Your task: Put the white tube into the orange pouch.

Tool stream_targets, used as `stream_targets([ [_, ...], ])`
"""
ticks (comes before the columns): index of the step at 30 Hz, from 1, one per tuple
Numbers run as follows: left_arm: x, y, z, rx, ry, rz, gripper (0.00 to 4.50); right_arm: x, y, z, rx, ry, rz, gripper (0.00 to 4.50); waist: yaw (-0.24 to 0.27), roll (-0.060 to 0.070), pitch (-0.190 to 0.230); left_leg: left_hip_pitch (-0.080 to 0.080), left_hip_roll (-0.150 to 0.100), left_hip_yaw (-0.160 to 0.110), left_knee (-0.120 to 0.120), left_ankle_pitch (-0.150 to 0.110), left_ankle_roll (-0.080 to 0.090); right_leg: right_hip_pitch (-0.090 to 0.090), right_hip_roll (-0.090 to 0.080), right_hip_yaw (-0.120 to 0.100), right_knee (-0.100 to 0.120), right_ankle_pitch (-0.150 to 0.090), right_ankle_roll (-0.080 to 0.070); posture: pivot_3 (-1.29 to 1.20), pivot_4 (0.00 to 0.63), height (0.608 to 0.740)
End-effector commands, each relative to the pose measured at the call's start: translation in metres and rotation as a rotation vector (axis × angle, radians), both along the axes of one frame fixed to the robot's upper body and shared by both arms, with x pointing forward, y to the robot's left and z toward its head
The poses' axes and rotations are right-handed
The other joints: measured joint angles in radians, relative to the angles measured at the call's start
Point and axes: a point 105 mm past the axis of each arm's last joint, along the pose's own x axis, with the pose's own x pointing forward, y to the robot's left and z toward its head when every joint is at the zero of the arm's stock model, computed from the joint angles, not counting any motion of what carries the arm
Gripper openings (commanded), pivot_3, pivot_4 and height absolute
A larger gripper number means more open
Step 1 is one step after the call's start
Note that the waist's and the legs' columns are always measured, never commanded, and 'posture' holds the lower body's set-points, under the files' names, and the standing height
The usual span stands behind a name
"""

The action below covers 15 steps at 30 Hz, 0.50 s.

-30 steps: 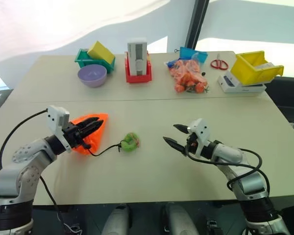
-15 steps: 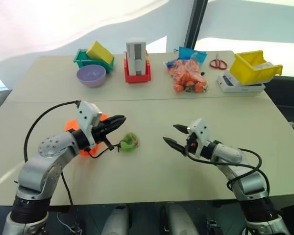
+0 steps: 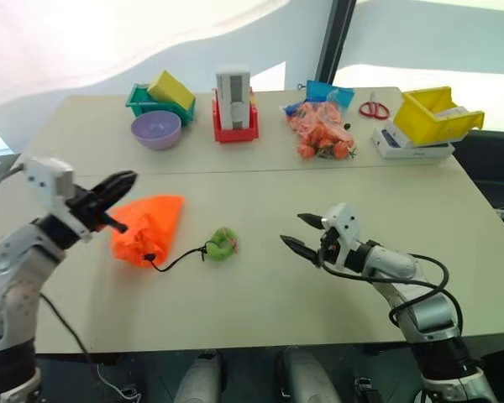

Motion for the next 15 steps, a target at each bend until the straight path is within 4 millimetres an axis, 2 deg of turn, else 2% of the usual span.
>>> stream_targets([
  [1,-0.017,0.053,-0.014,0.018,0.022,0.178,0.34,0.005,-0.016,0.011,0.005,-0.065,-0.053,3.59,0.000,0.000,0.000,0.000,0.000,0.000,0.000,0.000,0.000,0.000,0.000,0.000,0.000,0.000,0.000,0.00,0.150,0.740],
  [4,-0.036,0.083,-0.041,0.003,0.087,0.291,0.34,0.002,-0.027,0.009,0.001,-0.075,-0.056,3.59,0.006,0.000,0.000,-0.001,0.000,0.000,-0.001,0.000,0.000,0.000,-0.001,0.000,-0.001,0.000,0.000,0.00,0.150,0.740],
  [6,-0.046,0.095,-0.057,-0.007,0.131,0.350,0.34,-0.001,-0.035,0.008,-0.001,-0.080,-0.060,3.59,0.010,0.000,0.000,-0.001,0.000,0.000,-0.001,0.000,0.000,0.000,-0.001,0.000,-0.002,0.000,0.000,0.00,0.150,0.740],
  [11,-0.062,0.096,-0.087,-0.026,0.215,0.397,0.34,-0.006,-0.053,0.004,0.009,-0.064,-0.084,3.59,0.009,0.000,0.000,-0.001,0.001,0.000,0.000,0.000,0.000,0.004,-0.002,0.000,-0.008,0.000,-0.007,0.00,0.150,0.740],
  [15,-0.064,0.091,-0.095,-0.029,0.243,0.391,0.34,-0.008,-0.054,0.001,0.014,-0.051,-0.069,3.59,0.008,0.000,0.000,0.000,0.003,0.000,0.000,0.000,0.000,0.004,-0.002,0.000,-0.009,0.001,-0.008,0.00,0.150,0.740],
])
